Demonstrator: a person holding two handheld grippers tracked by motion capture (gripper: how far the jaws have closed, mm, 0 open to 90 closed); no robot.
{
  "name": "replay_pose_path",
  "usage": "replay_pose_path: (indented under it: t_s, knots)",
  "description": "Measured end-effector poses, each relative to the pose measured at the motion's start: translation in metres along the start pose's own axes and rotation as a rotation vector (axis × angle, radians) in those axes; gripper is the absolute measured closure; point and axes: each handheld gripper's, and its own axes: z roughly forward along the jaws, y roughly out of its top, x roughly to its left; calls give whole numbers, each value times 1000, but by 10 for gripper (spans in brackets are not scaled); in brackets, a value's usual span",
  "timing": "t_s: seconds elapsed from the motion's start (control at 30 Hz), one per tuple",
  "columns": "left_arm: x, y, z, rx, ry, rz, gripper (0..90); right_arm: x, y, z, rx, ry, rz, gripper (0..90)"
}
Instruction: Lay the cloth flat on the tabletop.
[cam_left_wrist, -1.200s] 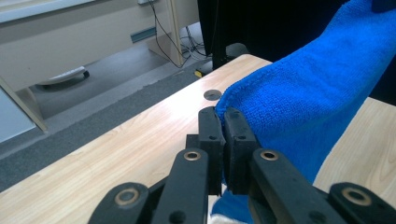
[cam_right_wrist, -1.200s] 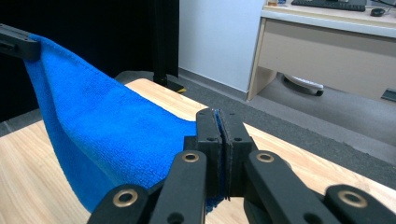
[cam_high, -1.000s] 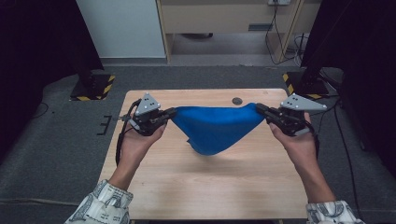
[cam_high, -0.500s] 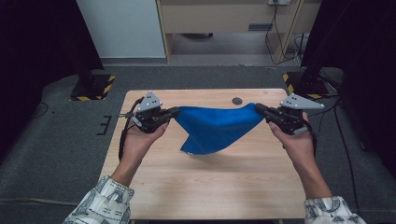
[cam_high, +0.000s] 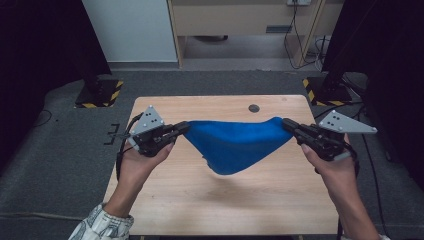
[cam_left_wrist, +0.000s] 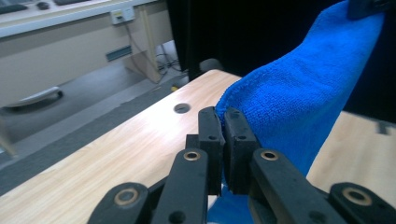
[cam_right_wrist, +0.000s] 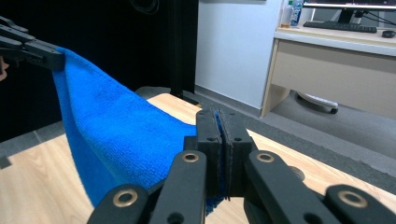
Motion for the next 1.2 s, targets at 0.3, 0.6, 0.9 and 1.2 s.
replay_pose_path:
  t_s: [0.3,0.6,0.9,1.2]
  knots:
    - [26,-9,44,131,-32,-64,864,-20,-16,30,129,-33,22,880]
    - [61,-41,103,240,-21,-150,865,-54,-50,90,229,-77,75,880]
    - [86,-58,130,250,12,-207,866,-75,-72,123,254,-110,139,880]
    - [110,-73,152,263,42,-263,869,-92,-88,148,287,-140,182,879]
